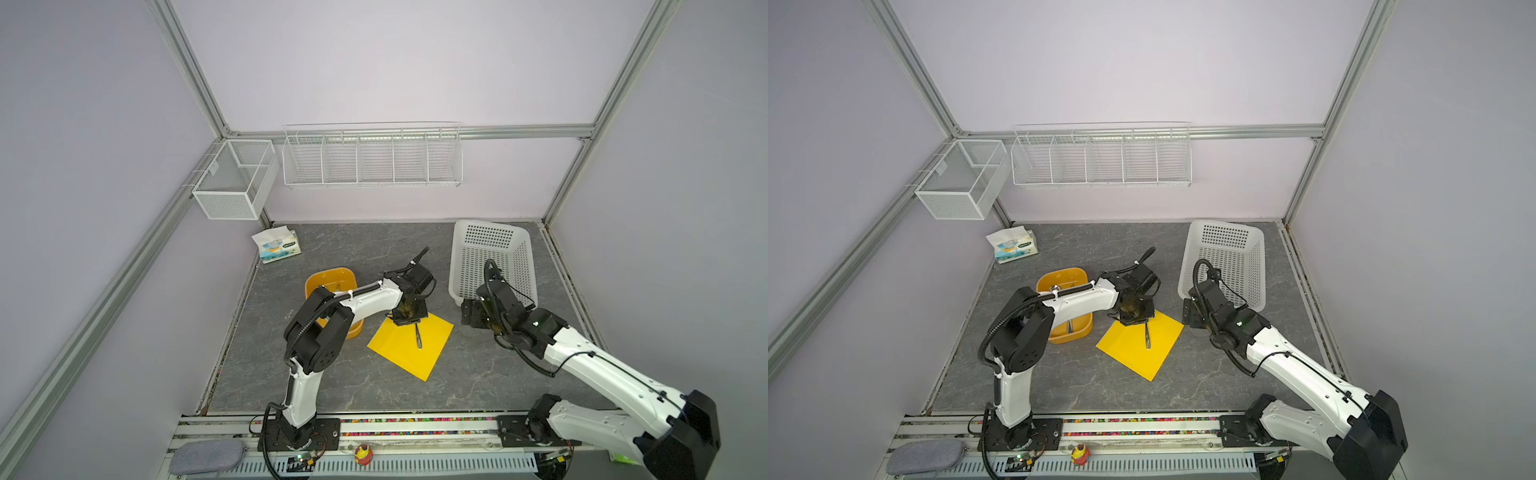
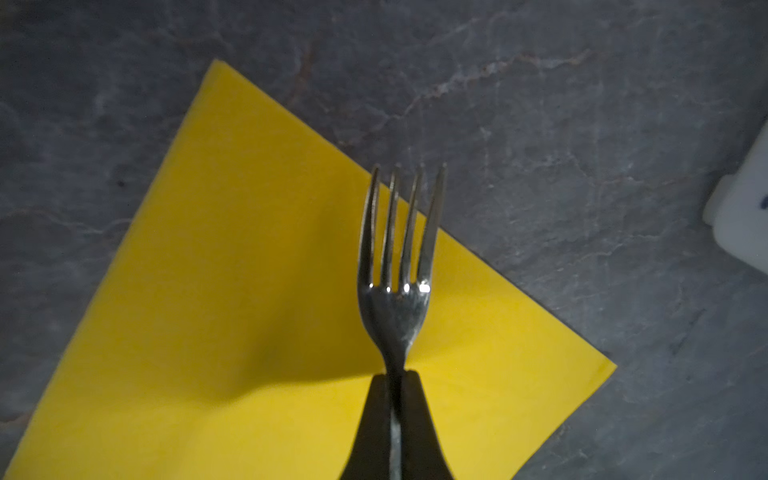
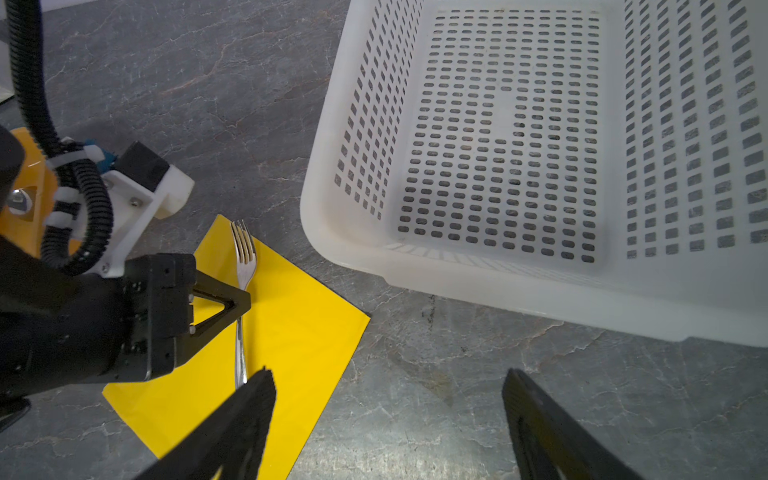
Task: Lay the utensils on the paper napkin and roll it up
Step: 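Lower the fork onto the napkin with the left gripper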
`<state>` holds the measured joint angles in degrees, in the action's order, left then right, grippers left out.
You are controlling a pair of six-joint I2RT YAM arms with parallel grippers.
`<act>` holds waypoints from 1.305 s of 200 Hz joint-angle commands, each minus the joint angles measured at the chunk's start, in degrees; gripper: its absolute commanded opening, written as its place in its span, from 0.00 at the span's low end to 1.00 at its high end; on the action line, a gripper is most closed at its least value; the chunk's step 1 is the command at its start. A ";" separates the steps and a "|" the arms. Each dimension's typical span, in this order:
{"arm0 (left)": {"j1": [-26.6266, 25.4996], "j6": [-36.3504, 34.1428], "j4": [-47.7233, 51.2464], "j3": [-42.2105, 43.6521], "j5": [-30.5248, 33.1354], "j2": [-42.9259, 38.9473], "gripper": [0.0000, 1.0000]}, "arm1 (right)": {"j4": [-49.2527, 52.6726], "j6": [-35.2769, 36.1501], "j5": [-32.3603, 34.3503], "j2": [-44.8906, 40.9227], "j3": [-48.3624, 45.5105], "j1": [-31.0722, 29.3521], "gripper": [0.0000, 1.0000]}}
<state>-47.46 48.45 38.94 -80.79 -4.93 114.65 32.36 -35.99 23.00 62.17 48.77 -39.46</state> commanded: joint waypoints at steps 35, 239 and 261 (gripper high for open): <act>0.62 1.06 -0.18 1.25 0.80 0.89 0.03 | 0.13 0.64 0.01 0.67 -0.52 0.49 0.89; -0.34 -0.60 1.83 -2.48 -0.17 2.55 0.10 | -0.04 0.12 -0.51 1.80 0.08 0.49 0.89; -0.30 -0.42 2.72 -3.01 0.25 3.03 0.10 | 0.57 0.21 -0.55 1.82 0.43 0.45 0.89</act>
<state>-47.46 47.55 39.59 -81.80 -5.63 116.01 32.36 -35.99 22.83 63.61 48.77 -39.35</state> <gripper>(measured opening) 0.099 0.888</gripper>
